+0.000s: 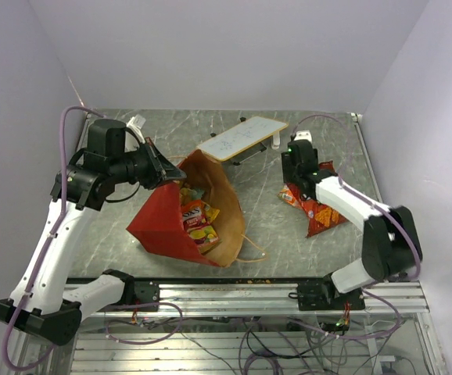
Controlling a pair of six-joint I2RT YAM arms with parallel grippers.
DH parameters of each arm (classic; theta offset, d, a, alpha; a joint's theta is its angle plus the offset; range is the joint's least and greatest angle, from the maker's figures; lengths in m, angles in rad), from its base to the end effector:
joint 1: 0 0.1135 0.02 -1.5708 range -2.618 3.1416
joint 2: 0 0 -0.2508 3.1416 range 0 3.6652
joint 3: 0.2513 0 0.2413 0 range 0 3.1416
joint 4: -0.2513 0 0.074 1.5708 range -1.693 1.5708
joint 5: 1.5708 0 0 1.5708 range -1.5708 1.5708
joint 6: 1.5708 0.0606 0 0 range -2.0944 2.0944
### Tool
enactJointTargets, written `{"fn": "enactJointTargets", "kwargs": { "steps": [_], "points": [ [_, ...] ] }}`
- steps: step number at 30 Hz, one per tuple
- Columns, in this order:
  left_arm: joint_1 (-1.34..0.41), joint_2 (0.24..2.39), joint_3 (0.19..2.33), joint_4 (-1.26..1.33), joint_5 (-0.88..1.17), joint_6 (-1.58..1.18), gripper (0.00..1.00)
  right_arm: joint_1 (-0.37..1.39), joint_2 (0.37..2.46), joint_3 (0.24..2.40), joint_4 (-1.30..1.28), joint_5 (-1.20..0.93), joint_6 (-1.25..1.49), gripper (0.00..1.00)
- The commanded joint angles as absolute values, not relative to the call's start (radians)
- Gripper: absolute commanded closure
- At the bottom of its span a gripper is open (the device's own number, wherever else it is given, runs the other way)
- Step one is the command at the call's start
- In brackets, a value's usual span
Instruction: Take the snacks out of the paper bag
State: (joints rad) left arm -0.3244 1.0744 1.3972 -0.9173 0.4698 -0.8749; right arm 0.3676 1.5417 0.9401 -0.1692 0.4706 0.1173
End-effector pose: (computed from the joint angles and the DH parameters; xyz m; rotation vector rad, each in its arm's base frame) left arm 0.1896 -0.0927 0.3934 -0.3477 2.3188 -1.1566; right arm 0.3189 0.0934 0.1922 -0.0545 2.2567 -0.2947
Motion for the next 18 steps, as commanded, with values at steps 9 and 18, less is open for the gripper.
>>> {"fn": "enactJointTargets", "kwargs": {
  "steps": [9,18],
  "points": [
    [-0.319,1.067,1.394,-0.915,0.432,-0.930,0.93,0.373,1.069,0.893,-0.359,0.010,0.257,0.24],
    [-0.319,1.051,1.371,-0.922,0.423,-0.948,0.93,0.700,0.920,0.785,-0.077,-0.207,0.360,0.26]
  ]
}}
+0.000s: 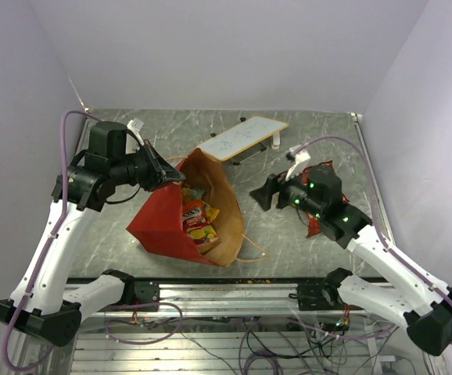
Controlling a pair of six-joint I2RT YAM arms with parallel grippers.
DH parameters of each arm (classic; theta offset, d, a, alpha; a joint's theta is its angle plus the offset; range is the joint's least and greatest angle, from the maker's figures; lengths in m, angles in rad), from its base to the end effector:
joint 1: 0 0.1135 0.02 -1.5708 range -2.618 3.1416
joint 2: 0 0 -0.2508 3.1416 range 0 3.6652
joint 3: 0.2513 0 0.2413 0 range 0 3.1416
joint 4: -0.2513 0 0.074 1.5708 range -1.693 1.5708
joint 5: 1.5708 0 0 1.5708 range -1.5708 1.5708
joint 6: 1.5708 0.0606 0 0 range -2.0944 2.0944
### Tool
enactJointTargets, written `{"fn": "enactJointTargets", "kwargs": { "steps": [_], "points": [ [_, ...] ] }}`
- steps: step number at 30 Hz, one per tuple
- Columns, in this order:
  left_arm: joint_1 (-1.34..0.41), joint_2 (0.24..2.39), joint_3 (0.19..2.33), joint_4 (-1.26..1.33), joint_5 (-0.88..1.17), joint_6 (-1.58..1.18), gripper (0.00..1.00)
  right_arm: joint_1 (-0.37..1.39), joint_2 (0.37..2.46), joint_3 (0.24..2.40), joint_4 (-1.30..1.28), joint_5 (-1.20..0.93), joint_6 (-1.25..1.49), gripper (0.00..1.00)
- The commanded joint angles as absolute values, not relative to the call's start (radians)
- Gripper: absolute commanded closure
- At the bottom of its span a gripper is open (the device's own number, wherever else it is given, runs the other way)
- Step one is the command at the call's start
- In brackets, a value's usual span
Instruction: Take the snacks out of the paper bag
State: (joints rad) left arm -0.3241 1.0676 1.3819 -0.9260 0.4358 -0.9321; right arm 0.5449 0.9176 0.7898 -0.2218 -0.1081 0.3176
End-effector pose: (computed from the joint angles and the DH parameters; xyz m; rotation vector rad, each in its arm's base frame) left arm 0.1893 -0.0906 0.3885 -0.4464 2.3294 -1.1422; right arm 0.1960 0.1264 0.2964 -0.2986 1.9559 0.6755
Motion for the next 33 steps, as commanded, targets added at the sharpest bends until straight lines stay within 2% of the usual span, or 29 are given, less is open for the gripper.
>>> {"fn": "enactJointTargets", "kwargs": {
  "steps": [1,8,14,17,22,29,33],
  "points": [
    [-0.318,1.052,1.370,-0.920,0.427,-0.950,0.93,0.751,0.944,0.799,-0.076,-0.198,0.356,0.27],
    [-0.319,1.060,1.383,-0.917,0.420,-0.948,0.93,1.064,1.159,0.894,-0.015,-0.035,0.285,0.35],
    [-0.319,1.058,1.375,-0.906,0.402,-0.938,0.93,1.117,1.315,0.902,0.086,0.096,0.356,0.49],
    [-0.319,1.061,1.371,-0.903,0.409,-0.932,0.93,1.139,1.397,0.923,0.091,0.122,0.303,0.49],
    [-0.319,1.071,1.386,-0.926,0.408,-0.907,0.93,1.141,1.501,0.943,0.103,0.104,0.236,0.45],
    [-0.319,1.073,1.381,-0.943,0.428,-0.900,0.93,1.153,1.587,0.960,0.111,0.091,0.227,0.26],
    [-0.319,1.066,1.344,-0.939,0.438,-0.910,0.93,1.179,1.614,0.934,0.129,0.131,0.234,0.21]
  ]
}}
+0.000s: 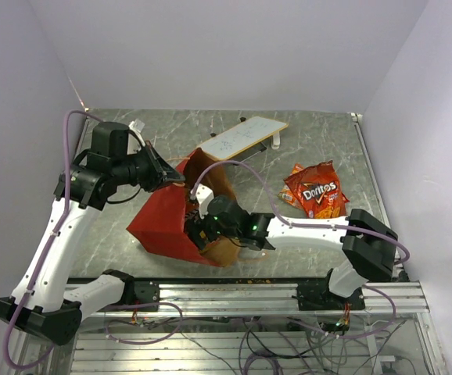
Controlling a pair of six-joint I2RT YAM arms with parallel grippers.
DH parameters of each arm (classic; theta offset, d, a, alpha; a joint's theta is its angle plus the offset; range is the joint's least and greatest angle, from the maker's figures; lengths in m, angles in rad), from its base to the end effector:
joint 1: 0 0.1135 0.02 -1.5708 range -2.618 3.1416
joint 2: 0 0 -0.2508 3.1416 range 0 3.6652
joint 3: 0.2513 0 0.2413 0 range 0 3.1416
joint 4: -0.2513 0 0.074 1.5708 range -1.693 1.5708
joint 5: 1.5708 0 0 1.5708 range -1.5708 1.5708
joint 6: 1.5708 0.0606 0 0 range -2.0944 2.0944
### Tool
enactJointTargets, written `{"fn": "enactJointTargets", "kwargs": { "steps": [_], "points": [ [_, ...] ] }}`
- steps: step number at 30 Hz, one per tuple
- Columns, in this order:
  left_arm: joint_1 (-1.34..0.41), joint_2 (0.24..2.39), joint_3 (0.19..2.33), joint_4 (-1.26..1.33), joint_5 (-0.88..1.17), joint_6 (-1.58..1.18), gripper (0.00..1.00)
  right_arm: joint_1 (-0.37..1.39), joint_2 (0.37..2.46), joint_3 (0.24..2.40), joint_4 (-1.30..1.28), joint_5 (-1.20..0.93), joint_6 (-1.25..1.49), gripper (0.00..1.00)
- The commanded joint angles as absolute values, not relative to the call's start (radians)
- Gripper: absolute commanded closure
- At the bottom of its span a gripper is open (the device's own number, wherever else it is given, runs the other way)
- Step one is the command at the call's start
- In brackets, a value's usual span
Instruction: Take the snacks out of the paper bag
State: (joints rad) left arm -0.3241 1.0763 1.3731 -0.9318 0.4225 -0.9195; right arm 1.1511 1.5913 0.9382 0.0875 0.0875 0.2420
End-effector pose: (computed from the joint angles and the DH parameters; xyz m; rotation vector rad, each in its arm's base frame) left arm 0.1921 -0.0908 0.3833 -0.4509 2.3477 -1.1139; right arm 0.1518 0.3272 0.1979 -0.9272 2.0192 0.7088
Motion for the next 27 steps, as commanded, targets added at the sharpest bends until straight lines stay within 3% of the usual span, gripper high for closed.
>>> {"fn": "enactJointTargets", "kwargs": {
  "steps": [1,4,7,14,19,27],
  "points": [
    [-0.319,1.067,1.343,-0.945,0.442,-0.908,0.93,1.187,1.624,0.938,0.119,0.153,0.236,0.21],
    [-0.319,1.053,1.327,-0.954,0.424,-0.900,0.93,1.197,1.654,0.954,0.088,0.266,0.261,0.23],
    [-0.319,1.038,1.309,-0.973,0.403,-0.898,0.93,1.198,1.688,0.979,0.032,0.370,0.287,0.33],
    [-0.319,1.023,1.297,-0.971,0.395,-0.897,0.93,1.196,1.668,0.952,0.091,0.395,0.287,0.74],
    [-0.319,1.026,1.309,-0.980,0.387,-0.879,0.93,1.196,1.658,0.960,0.103,0.399,0.269,0.98],
    [-0.319,1.052,1.305,-0.946,0.409,-0.883,0.93,1.197,1.565,0.945,0.064,0.396,0.224,1.00]
  ]
}}
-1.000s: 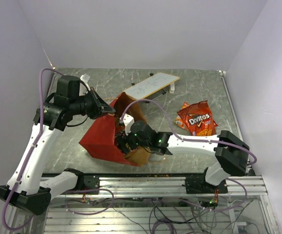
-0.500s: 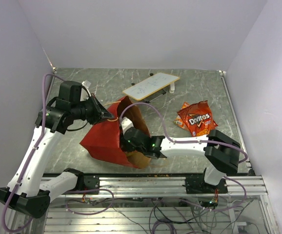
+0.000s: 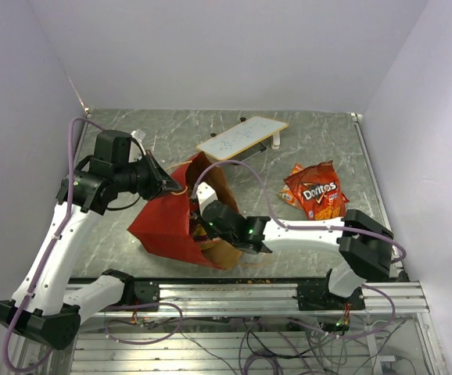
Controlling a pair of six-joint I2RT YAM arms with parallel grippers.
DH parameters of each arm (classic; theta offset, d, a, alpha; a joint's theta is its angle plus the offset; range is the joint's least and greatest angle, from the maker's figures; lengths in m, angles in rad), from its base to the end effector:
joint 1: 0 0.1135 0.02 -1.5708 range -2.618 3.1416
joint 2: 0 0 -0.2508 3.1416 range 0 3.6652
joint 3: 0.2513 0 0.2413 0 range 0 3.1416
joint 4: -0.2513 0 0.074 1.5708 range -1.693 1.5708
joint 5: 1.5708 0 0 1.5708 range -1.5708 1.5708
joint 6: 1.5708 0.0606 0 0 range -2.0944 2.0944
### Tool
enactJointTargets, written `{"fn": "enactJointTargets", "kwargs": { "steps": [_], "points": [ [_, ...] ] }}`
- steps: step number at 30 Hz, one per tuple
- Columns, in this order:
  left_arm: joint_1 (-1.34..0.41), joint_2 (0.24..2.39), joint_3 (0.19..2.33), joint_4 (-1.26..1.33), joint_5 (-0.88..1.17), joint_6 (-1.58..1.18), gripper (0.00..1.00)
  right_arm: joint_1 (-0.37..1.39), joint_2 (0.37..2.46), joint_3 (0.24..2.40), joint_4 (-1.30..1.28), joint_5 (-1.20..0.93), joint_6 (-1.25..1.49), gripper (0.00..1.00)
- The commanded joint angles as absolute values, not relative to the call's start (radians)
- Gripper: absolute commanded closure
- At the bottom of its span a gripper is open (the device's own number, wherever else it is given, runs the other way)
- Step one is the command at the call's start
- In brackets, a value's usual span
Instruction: Take the snacks out of the paper bag
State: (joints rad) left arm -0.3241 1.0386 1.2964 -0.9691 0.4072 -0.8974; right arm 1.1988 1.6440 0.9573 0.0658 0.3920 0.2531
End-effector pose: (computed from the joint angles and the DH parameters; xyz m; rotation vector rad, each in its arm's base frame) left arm 0.1835 -0.0870 0.3626 -0.4705 2.4164 -1.0587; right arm 0.1535 0.3296 0.1862 -0.7861 2.0200 0.4159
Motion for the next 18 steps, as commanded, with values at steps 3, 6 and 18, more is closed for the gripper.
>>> {"fn": "enactJointTargets", "kwargs": {
  "steps": [3,6,18],
  "points": [
    [-0.318,1.078,1.310,-0.944,0.420,-0.881,0.93,1.196,1.534,0.893,0.092,0.322,0.223,0.75],
    [-0.318,1.086,1.317,-0.941,0.437,-0.882,0.93,1.200,1.530,0.872,0.088,0.268,0.248,0.48],
    [-0.318,1.071,1.290,-0.923,0.411,-0.896,0.93,1.205,1.697,0.930,0.046,0.276,0.218,0.11]
  ]
}}
